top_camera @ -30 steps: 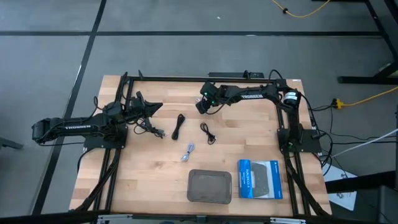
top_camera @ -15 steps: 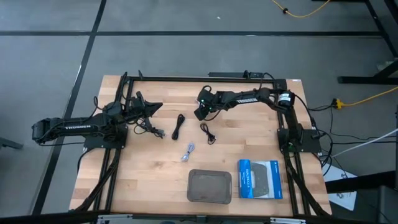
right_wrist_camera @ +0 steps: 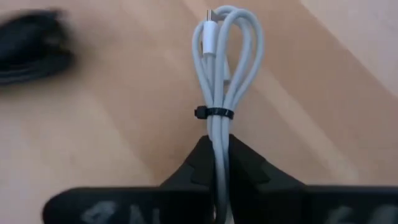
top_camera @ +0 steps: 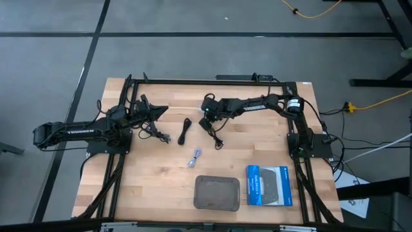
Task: Pick and place USB-C Cables
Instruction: Put the white charger cable into the black bin, then put the right black charger cable into the black bin
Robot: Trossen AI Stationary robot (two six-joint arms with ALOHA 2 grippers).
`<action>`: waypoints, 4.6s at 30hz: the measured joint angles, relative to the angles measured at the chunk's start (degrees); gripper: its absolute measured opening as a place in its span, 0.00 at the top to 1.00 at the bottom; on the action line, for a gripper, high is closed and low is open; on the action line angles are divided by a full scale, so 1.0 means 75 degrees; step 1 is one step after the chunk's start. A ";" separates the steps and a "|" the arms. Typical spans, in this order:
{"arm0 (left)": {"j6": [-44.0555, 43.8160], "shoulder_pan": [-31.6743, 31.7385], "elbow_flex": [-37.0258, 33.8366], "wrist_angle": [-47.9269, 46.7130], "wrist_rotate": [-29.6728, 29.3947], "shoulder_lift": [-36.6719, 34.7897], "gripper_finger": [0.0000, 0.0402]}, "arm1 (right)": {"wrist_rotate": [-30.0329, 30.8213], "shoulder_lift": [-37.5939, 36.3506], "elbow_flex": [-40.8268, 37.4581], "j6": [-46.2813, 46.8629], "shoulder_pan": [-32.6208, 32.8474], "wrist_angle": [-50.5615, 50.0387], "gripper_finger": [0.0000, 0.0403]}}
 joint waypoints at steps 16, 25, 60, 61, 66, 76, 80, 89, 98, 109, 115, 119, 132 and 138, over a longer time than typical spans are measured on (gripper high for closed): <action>0.0016 0.0009 0.0003 -0.0038 -0.0070 -0.0003 1.00 | -0.0034 -0.2301 0.0512 0.0957 0.2417 -0.3161 0.95; 0.0347 0.0009 0.0003 -0.0067 -0.0102 0.0000 1.00 | -0.0997 -0.2393 0.0512 0.2381 0.4516 -0.3593 0.94; 0.0332 0.0009 0.0003 -0.0079 -0.0117 0.0000 1.00 | -0.0922 -0.2236 0.0503 0.1343 0.5804 -0.1959 0.82; 0.0333 0.0009 0.0003 -0.0079 -0.0117 0.0000 1.00 | -0.0922 -0.2236 0.0503 0.1278 0.5804 -0.1787 0.82; 0.0338 0.0009 0.0003 -0.0082 -0.0117 0.0000 1.00 | -0.0924 -0.2236 0.0503 0.1216 0.5787 -0.1102 0.82; 0.0341 0.0009 0.0003 -0.0085 -0.0116 0.0000 1.00 | -0.1115 -0.2121 0.0506 0.1986 0.5763 -0.1088 0.82; 0.0341 0.0009 0.0003 -0.0093 -0.0117 0.0000 1.00 | -0.1584 -0.2122 0.0506 0.1871 0.5652 -0.1016 0.82; 0.0346 0.0009 0.0003 -0.0116 -0.0117 0.0000 1.00 | -0.2006 -0.2122 0.0506 0.1275 0.5437 -0.0763 0.82; 0.0787 0.0009 0.0003 -0.0119 -0.0117 0.0000 1.00 | -0.2013 -0.2122 0.0506 0.0963 0.5422 -0.0730 0.82; 0.0764 0.0009 0.0003 -0.0119 -0.0117 0.0000 1.00 | -0.2301 -0.2134 0.0506 0.0675 0.5283 -0.0804 0.82; 0.0758 0.0009 0.0003 -0.0119 -0.0117 0.0000 1.00 | -0.1417 -0.2134 0.0506 0.0719 0.5278 -0.1402 0.82; 0.0758 0.0009 0.0003 -0.0119 -0.0117 0.0000 1.00 | -0.0663 -0.2134 0.0506 0.1041 0.5284 -0.1776 0.82; 0.0752 0.0008 0.0003 -0.0119 -0.0116 0.0000 1.00 | 0.4631 -0.2125 0.0506 0.1045 0.5059 -0.2346 0.82; 0.0752 0.0009 0.0003 -0.0118 -0.0117 0.0000 1.00 | 0.3967 -0.2116 0.0506 0.1310 0.3964 -0.3231 0.82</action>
